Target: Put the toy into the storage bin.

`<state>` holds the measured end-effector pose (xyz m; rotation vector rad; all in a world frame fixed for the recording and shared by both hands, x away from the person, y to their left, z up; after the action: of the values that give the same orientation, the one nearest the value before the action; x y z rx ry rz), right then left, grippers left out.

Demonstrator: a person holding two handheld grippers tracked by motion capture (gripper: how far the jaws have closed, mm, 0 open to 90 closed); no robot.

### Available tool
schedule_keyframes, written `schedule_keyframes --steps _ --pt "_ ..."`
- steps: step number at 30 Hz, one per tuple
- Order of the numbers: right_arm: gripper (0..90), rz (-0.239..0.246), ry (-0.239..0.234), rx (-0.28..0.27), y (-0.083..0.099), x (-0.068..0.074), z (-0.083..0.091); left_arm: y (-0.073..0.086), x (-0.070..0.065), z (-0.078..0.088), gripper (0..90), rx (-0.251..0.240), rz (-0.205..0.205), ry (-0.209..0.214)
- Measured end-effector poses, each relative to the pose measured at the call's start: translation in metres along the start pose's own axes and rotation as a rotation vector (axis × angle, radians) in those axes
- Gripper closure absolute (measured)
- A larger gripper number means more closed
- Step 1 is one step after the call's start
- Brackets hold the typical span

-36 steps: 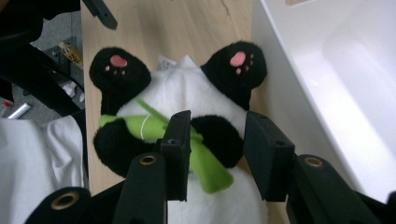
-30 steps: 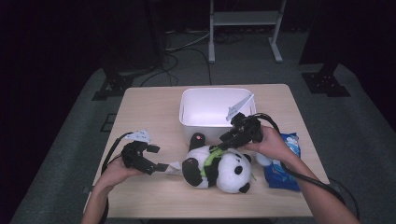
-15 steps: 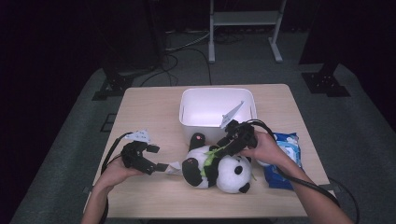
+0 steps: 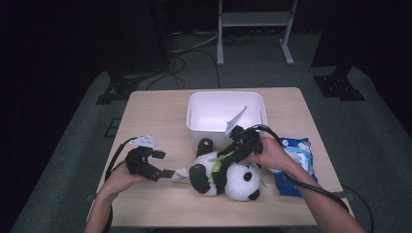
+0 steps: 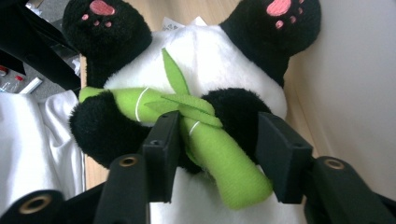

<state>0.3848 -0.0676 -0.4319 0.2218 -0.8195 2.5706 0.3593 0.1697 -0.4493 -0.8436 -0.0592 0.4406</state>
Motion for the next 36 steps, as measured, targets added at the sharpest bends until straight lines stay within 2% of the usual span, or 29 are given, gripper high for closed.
schedule_keyframes --steps 8,14,24,32,36 --pt "62.6 0.012 0.01 0.0 0.005 0.004 -0.003 -0.001 -0.001 0.001 8.7 -0.004 0.001 -0.002" --pt "70.5 0.052 0.025 0.006 0.004 0.008 0.0 0.0 0.001 0.001 8.7 -0.002 0.002 -0.005" --pt "73.3 0.098 0.038 -0.003 0.003 0.017 0.004 0.001 0.003 0.002 8.7 -0.009 0.011 -0.015" --pt "73.8 0.107 0.033 -0.004 0.001 0.023 0.009 0.004 0.006 0.005 8.7 -0.003 0.018 -0.029" --pt "74.0 0.108 0.035 -0.027 -0.002 0.024 0.013 0.002 0.006 0.007 8.6 0.005 0.009 -0.049"
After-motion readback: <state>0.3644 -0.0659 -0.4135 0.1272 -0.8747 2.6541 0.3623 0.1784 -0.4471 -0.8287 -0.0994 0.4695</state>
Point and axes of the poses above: each handheld gripper's, and its own axes: z roughly backward along the jaws, y roughly out of its underside, x roughly to its left, the point moved 8 cm from there along -z, roughly forward along the jaws, and after that the axes turned 7 degrees about -z, right-handed, at the moved point
